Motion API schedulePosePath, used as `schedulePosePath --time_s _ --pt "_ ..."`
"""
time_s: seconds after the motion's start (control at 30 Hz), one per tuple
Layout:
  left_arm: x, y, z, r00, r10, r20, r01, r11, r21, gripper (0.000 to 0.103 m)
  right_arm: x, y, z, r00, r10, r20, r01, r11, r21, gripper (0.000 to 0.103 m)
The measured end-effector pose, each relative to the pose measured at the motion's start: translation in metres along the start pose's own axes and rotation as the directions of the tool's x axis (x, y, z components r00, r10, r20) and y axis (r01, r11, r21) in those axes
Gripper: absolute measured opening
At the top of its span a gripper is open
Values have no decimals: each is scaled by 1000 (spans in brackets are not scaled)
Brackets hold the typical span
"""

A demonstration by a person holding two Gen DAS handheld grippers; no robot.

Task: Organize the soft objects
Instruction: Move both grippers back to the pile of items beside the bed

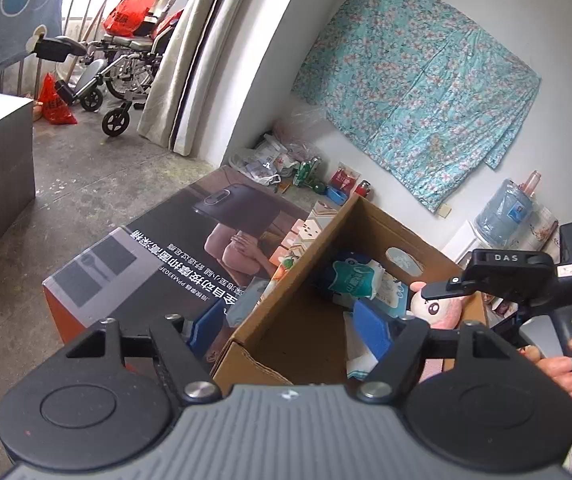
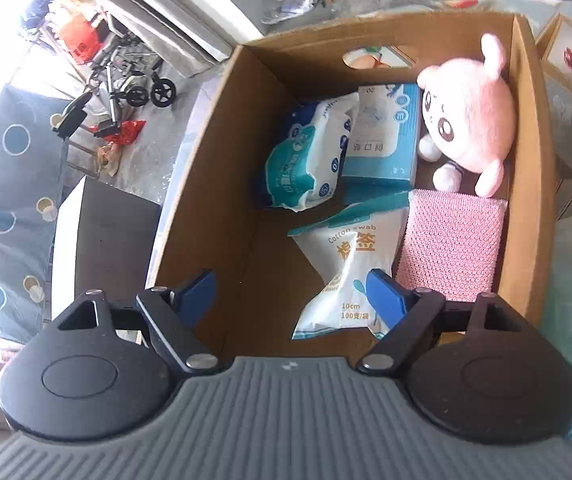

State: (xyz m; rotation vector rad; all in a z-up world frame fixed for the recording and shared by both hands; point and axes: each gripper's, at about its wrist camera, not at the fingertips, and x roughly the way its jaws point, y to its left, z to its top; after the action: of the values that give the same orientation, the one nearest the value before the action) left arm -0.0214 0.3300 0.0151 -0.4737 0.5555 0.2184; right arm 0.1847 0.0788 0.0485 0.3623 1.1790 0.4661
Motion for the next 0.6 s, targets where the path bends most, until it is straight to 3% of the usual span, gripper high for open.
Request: schedulePosePath --time_s 0.17,0.3,0.4,0.6 --pt "-12 -25 -5 999 -39 24 37 996 80 84 -60 -3 -22 992 -8 128 31 984 -177 87" --pt "-23 -63 -16 993 -111 37 102 978 182 90 -107 -31 -45 958 -73 277 147 955 -258 90" --pt "-30 -95 -30 982 -184 32 169 951 260 95 -145 -70 -65 923 -133 361 230 943 -242 90" --pt "-31 -162 -67 949 -312 -37 302 873 383 95 -203 -167 -114 844 -261 468 336 938 -83 90"
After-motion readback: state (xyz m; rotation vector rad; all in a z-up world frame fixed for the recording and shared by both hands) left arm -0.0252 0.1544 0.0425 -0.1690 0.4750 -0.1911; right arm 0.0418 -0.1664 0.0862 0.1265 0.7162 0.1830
